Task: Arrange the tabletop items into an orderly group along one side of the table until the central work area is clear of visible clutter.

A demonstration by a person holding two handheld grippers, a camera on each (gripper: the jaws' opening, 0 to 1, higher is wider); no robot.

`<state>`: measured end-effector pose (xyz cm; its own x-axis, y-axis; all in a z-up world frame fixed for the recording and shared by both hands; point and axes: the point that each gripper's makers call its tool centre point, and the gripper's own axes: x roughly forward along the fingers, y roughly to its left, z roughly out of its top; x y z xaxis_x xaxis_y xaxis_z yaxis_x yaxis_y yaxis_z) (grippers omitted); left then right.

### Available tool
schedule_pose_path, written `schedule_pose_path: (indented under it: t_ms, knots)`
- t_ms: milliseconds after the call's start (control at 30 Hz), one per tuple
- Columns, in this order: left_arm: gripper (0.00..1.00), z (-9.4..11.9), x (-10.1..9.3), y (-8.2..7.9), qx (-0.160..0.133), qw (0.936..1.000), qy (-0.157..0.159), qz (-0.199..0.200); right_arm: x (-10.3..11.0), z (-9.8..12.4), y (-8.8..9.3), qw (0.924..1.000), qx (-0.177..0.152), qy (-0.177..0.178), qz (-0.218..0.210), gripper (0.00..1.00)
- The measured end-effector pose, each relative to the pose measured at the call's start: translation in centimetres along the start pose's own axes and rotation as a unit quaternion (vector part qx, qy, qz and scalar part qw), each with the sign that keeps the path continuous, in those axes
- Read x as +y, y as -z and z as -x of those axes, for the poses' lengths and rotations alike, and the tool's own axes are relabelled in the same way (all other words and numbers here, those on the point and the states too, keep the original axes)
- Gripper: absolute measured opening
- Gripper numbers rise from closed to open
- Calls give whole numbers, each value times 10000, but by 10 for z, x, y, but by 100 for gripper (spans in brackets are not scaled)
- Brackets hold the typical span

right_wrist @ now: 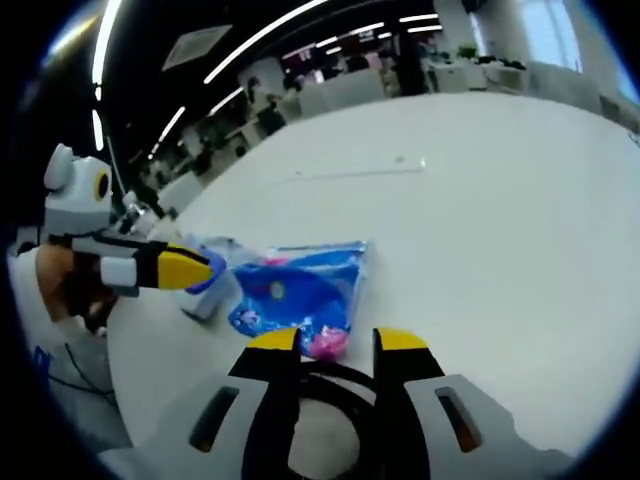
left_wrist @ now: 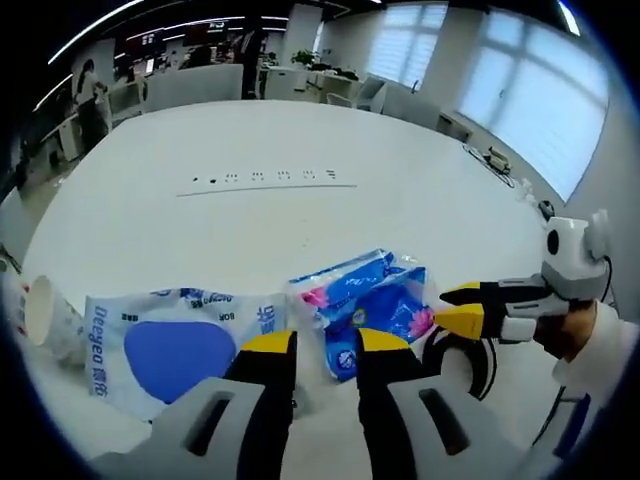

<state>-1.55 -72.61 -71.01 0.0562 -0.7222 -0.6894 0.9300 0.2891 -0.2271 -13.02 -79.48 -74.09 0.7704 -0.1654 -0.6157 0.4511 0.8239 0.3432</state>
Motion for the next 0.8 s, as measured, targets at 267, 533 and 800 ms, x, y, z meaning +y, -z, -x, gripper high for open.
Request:
schedule_pose_path:
  t_ms: [267, 533, 800]
  knots:
    - [54, 34, -3, -8, -443, 9987, 246, 98, 13, 27, -5, 9997, -201, -49, 113, 37]
    - [82, 57, 7, 0, -516, 9979, 302, 264, 22, 39, 1, 9996, -150, -51, 242, 40]
    - [81, 70, 11, 2, -501, 9981, 301, 198, 29, 44, 7, 9997, -75, 33, 244, 40]
